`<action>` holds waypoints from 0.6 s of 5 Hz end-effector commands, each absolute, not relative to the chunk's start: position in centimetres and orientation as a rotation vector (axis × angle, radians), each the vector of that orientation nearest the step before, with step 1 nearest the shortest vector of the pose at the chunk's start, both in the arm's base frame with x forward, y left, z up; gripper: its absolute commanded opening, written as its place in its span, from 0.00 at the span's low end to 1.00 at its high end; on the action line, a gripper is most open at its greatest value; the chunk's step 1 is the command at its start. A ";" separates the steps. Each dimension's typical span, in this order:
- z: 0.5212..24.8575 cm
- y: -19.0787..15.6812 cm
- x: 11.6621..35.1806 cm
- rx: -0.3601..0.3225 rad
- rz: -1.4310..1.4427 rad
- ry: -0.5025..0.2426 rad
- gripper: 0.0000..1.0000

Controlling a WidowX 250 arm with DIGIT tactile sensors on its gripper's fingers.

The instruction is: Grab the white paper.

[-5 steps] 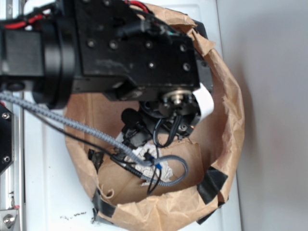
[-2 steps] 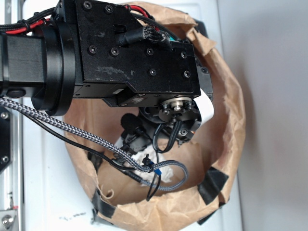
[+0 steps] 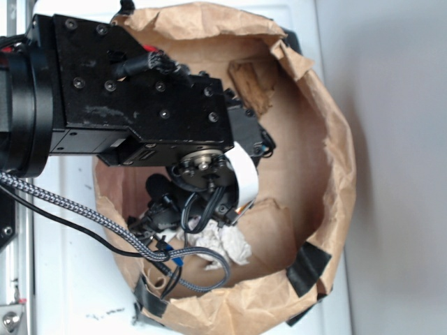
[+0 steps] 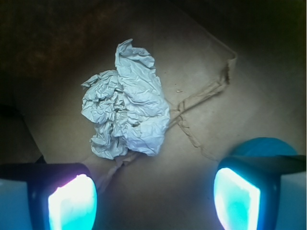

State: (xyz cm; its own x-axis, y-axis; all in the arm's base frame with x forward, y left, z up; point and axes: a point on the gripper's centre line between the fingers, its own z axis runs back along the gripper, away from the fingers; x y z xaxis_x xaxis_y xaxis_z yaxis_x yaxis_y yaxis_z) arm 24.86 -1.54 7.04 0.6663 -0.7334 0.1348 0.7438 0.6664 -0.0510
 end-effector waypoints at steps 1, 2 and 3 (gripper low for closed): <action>6.5 -5.4 25.7 -0.135 -0.867 -0.145 1.00; 5.9 -6.7 26.2 -0.136 -0.847 -0.120 1.00; 4.4 -7.9 26.5 -0.107 -0.839 -0.092 1.00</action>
State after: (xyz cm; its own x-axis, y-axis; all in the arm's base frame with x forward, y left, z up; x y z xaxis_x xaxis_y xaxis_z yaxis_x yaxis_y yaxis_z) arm 26.11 -6.50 3.23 0.6864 -0.7227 0.0813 0.7272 0.6815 -0.0820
